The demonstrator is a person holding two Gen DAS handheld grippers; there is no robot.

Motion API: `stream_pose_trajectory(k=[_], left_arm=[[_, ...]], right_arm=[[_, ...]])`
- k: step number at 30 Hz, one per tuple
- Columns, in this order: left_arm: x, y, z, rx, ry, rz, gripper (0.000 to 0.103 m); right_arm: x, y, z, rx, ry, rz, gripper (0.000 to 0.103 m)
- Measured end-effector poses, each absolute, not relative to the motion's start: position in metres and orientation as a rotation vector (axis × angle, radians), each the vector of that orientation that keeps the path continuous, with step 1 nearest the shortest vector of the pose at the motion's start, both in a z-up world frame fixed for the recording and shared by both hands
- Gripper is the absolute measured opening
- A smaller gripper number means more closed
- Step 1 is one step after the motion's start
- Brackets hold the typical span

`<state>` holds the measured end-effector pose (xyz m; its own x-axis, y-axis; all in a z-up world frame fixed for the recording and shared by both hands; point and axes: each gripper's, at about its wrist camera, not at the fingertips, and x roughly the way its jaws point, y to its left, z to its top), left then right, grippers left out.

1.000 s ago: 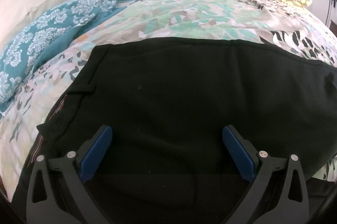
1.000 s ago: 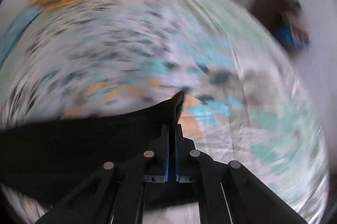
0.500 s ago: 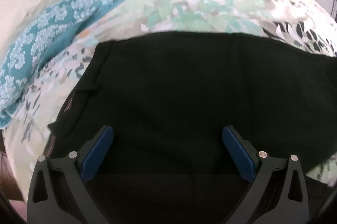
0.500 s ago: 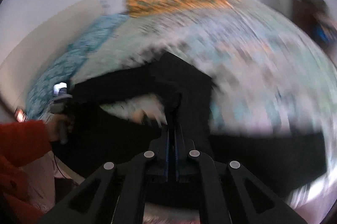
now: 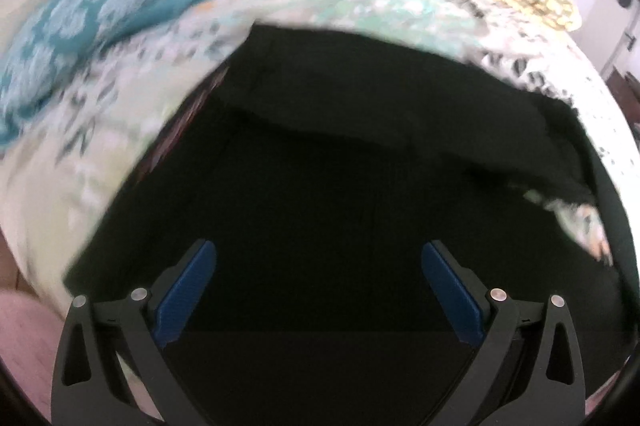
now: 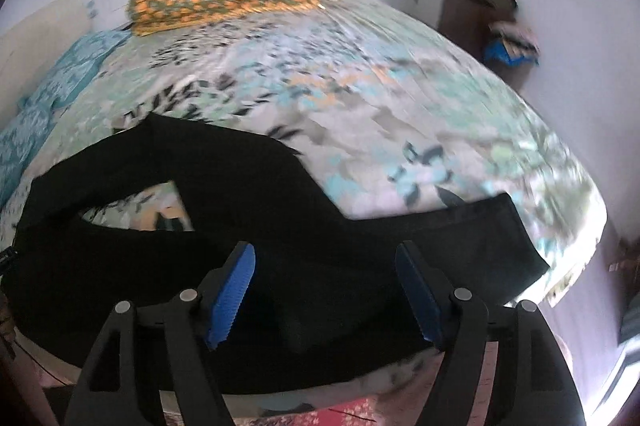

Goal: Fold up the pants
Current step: 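Fold the trouser legs over toward the waistband with the right gripper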

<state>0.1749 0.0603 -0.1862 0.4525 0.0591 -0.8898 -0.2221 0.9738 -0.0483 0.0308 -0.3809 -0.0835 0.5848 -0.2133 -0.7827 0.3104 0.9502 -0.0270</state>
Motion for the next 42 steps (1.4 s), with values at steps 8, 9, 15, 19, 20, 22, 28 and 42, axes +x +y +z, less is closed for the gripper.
stream_pose_trajectory(k=[8, 9, 15, 19, 20, 22, 28, 42], left_arm=[[0.196, 0.050, -0.188, -0.107, 1.037, 0.157, 0.103], [0.196, 0.048, -0.192, -0.089, 1.042, 0.161, 0.103], [0.199, 0.041, -0.212, -0.003, 1.075, 0.184, 0.103], [0.196, 0.041, -0.213, -0.001, 1.061, 0.189, 0.103], [0.196, 0.041, -0.213, 0.000, 1.060, 0.190, 0.103], [0.196, 0.041, -0.213, 0.003, 1.059, 0.193, 0.103], [0.194, 0.040, -0.214, 0.007, 1.055, 0.192, 0.103], [0.192, 0.038, -0.216, 0.022, 1.041, 0.203, 0.103]], right_arm=[[0.030, -0.294, -0.108, -0.018, 0.944, -0.061, 0.081], [0.030, -0.286, -0.108, -0.043, 0.934, -0.034, 0.081], [0.031, -0.293, -0.120, 0.098, 0.936, 0.035, 0.081], [0.026, -0.324, -0.117, 0.268, 0.886, -0.013, 0.081], [0.025, -0.330, -0.116, 0.296, 0.879, -0.027, 0.081], [0.022, -0.347, -0.118, 0.387, 0.881, -0.056, 0.081], [0.019, -0.403, -0.094, 0.592, 0.778, -0.112, 0.081], [0.030, -0.434, -0.131, 1.247, 0.894, -0.008, 0.082]])
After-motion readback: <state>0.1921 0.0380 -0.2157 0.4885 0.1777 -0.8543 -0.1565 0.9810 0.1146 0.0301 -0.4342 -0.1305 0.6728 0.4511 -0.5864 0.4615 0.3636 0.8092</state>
